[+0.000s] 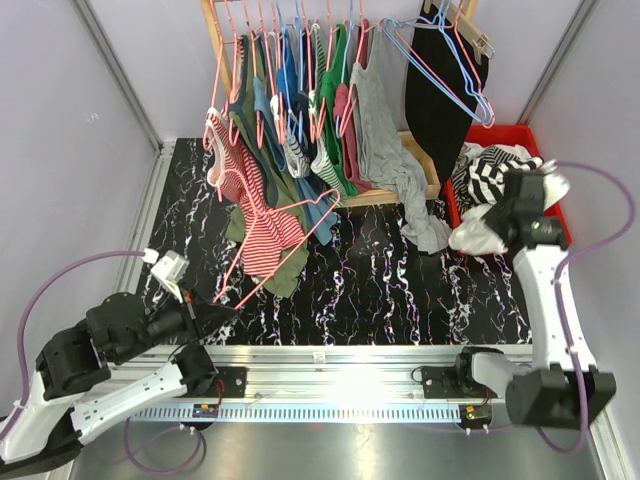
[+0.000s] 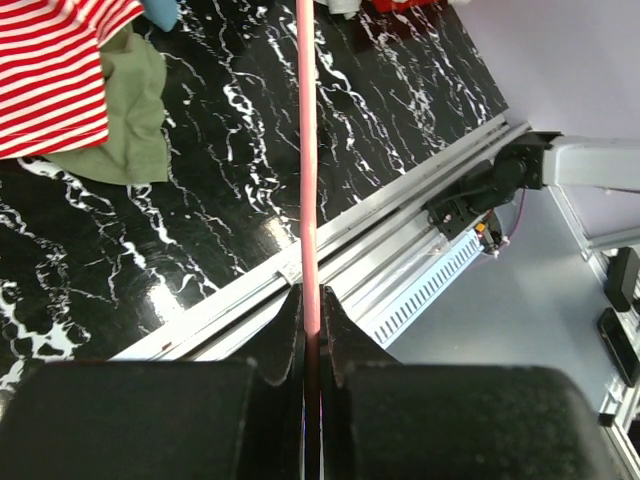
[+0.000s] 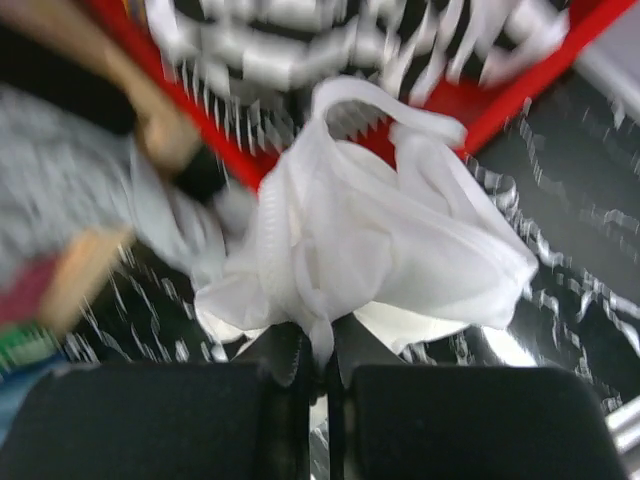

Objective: Remove the tank top from the hanger

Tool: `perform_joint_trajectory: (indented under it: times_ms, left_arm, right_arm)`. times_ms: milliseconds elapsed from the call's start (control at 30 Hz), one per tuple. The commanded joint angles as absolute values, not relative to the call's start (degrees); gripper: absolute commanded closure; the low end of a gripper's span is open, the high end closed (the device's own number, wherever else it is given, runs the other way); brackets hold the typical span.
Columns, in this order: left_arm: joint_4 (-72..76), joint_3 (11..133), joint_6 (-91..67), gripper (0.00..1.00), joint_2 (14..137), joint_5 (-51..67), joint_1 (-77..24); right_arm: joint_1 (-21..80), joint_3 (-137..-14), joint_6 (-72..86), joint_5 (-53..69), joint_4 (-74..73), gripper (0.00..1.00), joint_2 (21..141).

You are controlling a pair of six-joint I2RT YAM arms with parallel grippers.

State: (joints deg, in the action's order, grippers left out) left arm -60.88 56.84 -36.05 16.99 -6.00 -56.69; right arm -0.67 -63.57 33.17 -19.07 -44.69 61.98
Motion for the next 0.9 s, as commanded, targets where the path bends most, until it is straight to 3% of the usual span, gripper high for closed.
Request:
perform_joint_trajectory:
  times_ms: [0, 200, 367, 467, 600, 667, 733, 767, 800, 867]
  left_arm:
    - [-54.15, 56.17, -35.68, 1.00, 18.19, -2.55, -56.87]
    - [-50.81, 53.62, -35.68, 1.00, 18.37, 1.48, -56.87]
    - [-50.45, 52.65, -35.77, 1.00, 17.75, 2.37, -56.87]
    - [-50.80, 52.30, -35.86, 1.00, 17.05, 3.51, -56.87]
    - [-51.50, 51.51, -36.21, 1.00, 16.44, 5.62, -56.87]
    - [-51.77, 51.24, -35.95, 1.00, 16.00, 6.68, -56.87]
    - [-52.29, 50.89, -35.95, 1.00, 15.12, 7.64, -56.87]
    - [-52.38, 50.63, -35.95, 1.00, 14.77, 7.91, -56.87]
    - [-52.90, 50.36, -35.95, 1.00, 14.24, 8.00, -56.87]
    - [-53.70, 50.19, -36.38, 1.00, 12.23, 7.74, -56.87]
  right_arm:
    - [-7.89, -74.75, 32.42, -16.71, -34.72, 1.00, 68.71]
    - [-14.33, -91.19, 36.30, -14.84, -34.09, 1.00, 92.60]
    - [-14.85, -97.46, 37.27, -12.31, -37.86, 1.00, 114.20]
    - [-14.94, -99.58, 38.05, -10.82, -40.25, 1.00, 123.10]
    - [-15.56, -97.31, 38.85, -5.81, -39.38, 1.00, 125.51]
    - [-15.56, -95.90, 38.67, -5.71, -38.24, 0.82, 120.97]
    - [-15.64, -91.86, 38.14, -6.76, -36.92, 0.47, 115.34]
    - [-15.64, -90.11, 38.14, -7.55, -36.22, 0.13, 108.44]
    - [-15.64, -86.26, 37.97, -8.95, -35.86, 0.01, 104.63]
    - [-15.64, -81.85, 37.53, -10.19, -35.77, 0.00, 92.54]
